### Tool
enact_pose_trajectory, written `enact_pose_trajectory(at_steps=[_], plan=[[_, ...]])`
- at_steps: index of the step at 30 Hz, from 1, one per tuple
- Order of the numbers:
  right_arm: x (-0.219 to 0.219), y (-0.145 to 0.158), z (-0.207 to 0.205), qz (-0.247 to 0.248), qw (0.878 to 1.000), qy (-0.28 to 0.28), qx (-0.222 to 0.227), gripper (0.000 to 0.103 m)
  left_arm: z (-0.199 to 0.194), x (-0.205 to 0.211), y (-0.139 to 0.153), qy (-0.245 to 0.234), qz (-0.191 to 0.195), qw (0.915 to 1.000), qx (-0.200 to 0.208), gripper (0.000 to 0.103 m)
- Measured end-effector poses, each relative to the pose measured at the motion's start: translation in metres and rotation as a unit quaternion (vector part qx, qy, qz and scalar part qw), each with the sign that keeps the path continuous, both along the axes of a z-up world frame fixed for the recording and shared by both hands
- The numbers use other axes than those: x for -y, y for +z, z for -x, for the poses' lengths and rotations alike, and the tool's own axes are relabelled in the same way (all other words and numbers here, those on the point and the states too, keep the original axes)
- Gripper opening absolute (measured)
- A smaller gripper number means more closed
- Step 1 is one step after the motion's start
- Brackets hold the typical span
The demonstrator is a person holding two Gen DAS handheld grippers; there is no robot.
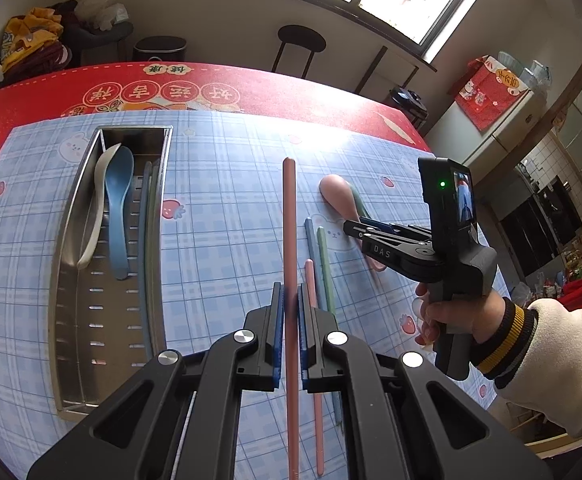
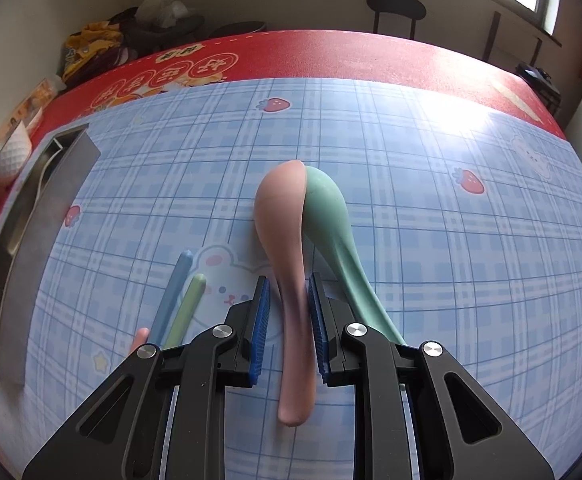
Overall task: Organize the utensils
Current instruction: 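Grasp the pink spoon with the right gripper while the left holds the pink chopstick, then lower the pink chopstick into the steel tray and open the left gripper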
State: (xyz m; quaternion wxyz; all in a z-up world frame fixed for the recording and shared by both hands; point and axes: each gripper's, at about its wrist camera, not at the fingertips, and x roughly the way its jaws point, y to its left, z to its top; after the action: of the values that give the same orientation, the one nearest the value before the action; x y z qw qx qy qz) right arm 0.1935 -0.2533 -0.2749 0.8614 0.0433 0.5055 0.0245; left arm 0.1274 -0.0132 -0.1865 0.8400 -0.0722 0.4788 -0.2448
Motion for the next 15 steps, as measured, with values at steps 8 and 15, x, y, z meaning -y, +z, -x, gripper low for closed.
enact_pose_trajectory(at_steps=[8, 15], plan=[[0.004, 0.010, -0.005, -0.053, 0.999, 0.001, -0.006, 0.006, 0.000, -0.014, 0.026, 0.020, -0.003, 0.9997, 0.011, 0.006], [0.001, 0.027, 0.006, -0.079, 0.997, -0.001, 0.014, 0.006, -0.008, -0.022, 0.027, 0.040, 0.003, 0.9992, 0.002, 0.006]])
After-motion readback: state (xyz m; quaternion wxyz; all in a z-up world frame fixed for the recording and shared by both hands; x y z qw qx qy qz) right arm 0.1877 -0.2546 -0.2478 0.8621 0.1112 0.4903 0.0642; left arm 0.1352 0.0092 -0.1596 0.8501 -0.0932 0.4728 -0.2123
